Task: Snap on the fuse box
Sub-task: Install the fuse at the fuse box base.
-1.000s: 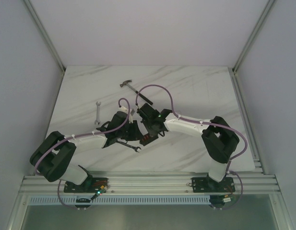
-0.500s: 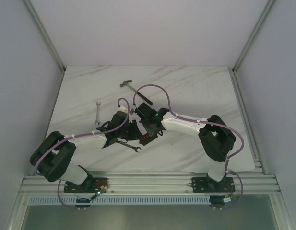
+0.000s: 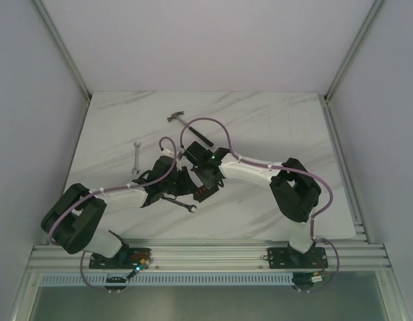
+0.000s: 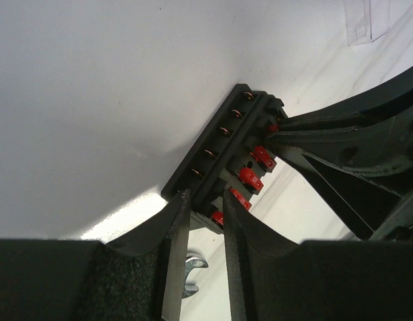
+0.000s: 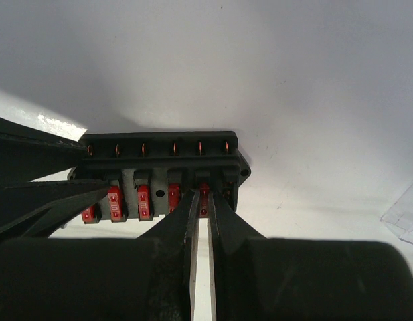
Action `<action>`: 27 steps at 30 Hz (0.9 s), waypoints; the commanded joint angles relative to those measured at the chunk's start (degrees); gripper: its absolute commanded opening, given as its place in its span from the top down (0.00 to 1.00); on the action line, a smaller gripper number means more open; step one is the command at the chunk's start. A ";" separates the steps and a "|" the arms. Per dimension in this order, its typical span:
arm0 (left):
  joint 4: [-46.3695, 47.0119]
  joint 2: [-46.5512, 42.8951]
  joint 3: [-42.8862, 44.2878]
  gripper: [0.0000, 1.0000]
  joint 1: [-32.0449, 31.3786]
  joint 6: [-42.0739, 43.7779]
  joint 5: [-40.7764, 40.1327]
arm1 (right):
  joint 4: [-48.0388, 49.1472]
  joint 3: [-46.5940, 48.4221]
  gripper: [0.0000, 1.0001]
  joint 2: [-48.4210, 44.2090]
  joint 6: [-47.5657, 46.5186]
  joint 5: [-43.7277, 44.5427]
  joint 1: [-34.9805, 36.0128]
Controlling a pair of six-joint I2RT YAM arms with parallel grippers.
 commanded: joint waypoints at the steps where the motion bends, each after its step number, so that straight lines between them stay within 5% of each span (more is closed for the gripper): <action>1: -1.62 0.65 -1.95 0.65 0.58 0.14 -1.77 | -2.55 -6.29 1.00 11.83 0.32 -6.18 1.06; 8: -1.63 0.17 -1.89 0.64 0.66 0.35 -1.76 | -0.65 -3.88 0.96 1.14 -0.17 -7.10 1.12; 15: -1.58 -0.87 -2.02 0.62 0.75 0.52 -2.14 | 0.10 -1.28 0.72 -4.67 0.67 -7.12 0.71; 19: -1.73 -1.28 -1.89 0.61 0.75 0.76 -2.09 | 0.12 -0.83 0.67 -6.29 1.37 -7.65 -0.27; 27: -1.97 -1.68 -1.83 0.60 0.73 0.88 -1.77 | -0.38 -0.34 0.76 -6.76 2.94 -9.19 -1.92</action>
